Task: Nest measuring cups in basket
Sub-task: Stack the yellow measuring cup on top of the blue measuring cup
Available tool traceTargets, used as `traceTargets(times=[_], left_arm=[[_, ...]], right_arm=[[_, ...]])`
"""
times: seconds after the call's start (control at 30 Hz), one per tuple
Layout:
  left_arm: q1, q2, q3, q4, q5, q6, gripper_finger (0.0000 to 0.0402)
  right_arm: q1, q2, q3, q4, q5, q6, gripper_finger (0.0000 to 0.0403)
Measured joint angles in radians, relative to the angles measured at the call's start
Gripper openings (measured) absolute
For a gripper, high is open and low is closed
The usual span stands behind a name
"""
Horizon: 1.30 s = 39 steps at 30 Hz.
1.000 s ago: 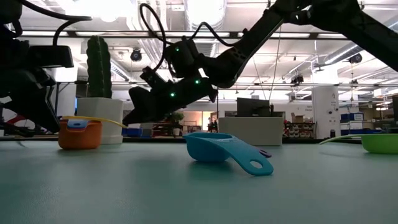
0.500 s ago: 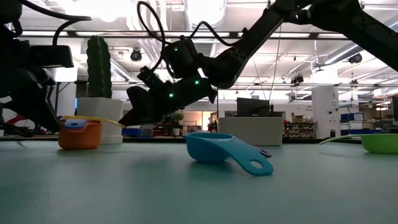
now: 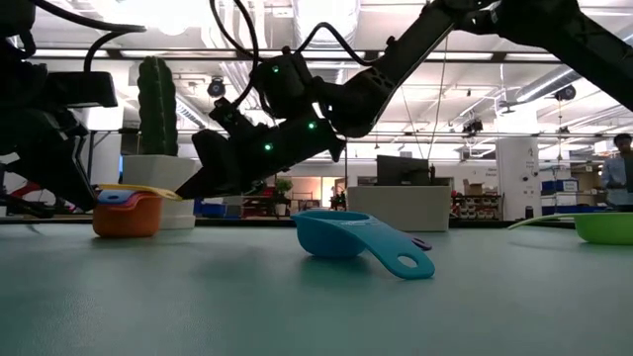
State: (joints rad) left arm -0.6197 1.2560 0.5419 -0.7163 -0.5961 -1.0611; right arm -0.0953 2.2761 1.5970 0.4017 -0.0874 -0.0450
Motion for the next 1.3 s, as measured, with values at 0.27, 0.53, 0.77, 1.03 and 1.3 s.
traceTargets(times=[0.27,0.53,0.77,1.03,1.3], left_arm=[[0.000,0.000,0.000,0.010,-0.025,0.000,0.0000],[0.000,0.000,0.000,0.016,-0.026,0.000,0.0000],[0.000,0.000,0.000,0.018,-0.026,0.000,0.0000],[0.000,0.000,0.000,0.020,-0.026,0.000,0.0000],[0.000,0.000,0.000,0.027,-0.058,0.000,0.0000]], right_arm=[[0.020,0.000,0.000,0.000,-0.001,0.009,0.0009],[0.043,0.000,0.000,0.008,0.001,0.012,0.0009],[0.056,0.000,0.000,0.043,0.001,0.022,0.0009],[0.055,-0.003,0.000,0.042,0.043,0.007,0.0009],[0.032,-0.006,0.000,0.036,0.065,0.013,0.0009]])
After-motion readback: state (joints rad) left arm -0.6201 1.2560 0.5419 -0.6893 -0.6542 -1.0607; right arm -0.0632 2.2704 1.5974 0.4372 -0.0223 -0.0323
